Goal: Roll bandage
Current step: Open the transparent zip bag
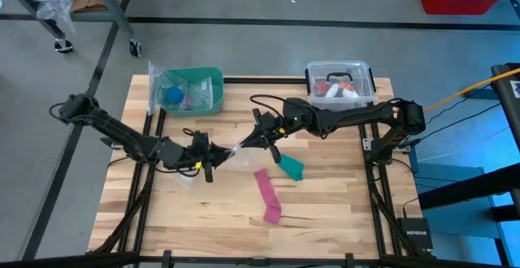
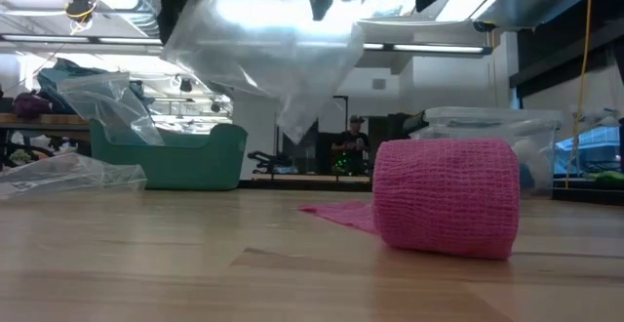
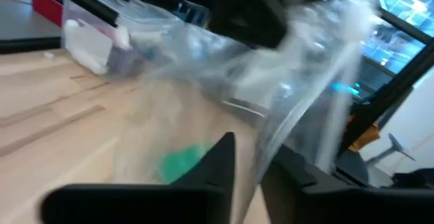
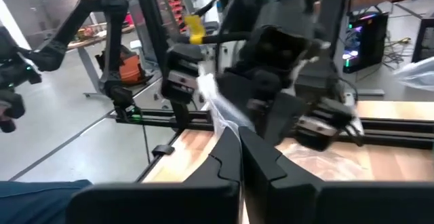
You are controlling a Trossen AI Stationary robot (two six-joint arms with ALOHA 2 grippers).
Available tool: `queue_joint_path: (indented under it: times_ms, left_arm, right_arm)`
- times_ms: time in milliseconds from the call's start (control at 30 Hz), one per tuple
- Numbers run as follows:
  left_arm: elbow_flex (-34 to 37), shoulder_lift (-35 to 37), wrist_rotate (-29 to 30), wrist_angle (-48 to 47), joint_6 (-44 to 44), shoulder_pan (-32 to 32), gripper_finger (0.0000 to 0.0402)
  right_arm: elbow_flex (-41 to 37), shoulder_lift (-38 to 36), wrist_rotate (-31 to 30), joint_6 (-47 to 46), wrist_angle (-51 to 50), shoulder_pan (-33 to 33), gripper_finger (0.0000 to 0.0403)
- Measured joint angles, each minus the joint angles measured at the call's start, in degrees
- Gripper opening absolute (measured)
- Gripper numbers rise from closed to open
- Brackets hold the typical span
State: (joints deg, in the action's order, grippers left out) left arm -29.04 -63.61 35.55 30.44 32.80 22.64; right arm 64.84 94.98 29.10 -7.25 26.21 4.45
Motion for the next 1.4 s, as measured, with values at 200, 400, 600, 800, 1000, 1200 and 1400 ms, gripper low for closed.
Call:
queue_joint_path:
  times_ms: [200, 400, 600, 800, 1000, 1200, 1400]
  left_arm:
    - [0.0, 0.0, 2.4, 0.2, 0.1, -1.6, 0.0005]
    - [0.0, 0.0, 5.3, 0.2, -2.9, -2.5, 0.0001]
    - [0.0, 0.0, 7.7, 0.2, -4.8, -2.6, 0.0]
    - [0.0, 0.0, 11.5, 0.1, -4.5, -2.6, 0.0]
    - [0.0, 0.0, 14.0, 0.1, -3.1, -2.9, 0.0]
    - [0.0, 0.0, 14.6, 0.2, -0.3, -4.6, 0.0]
    - [0.0, 0.0, 14.0, 0.6, -0.1, -6.4, 0.0]
  right_arm:
    - [0.0, 0.0, -1.0, -0.1, -0.1, 0.1, 0.0023]
    - [0.0, 0.0, 4.1, 0.1, 1.4, 0.1, 0.0055]
    - [0.0, 0.0, 6.8, 0.0, 4.4, 0.0, 0.0106]
    - [0.0, 0.0, 12.7, -3.1, 4.3, 0.8, 0.0148]
    - [0.0, -1.6, 18.2, -4.1, 3.9, 1.6, 0.0154]
    - [0.0, -5.5, 23.4, -5.4, 3.6, 3.3, 0.0154]
    - [0.0, -11.6, 29.0, -3.8, 1.3, 4.7, 0.0154]
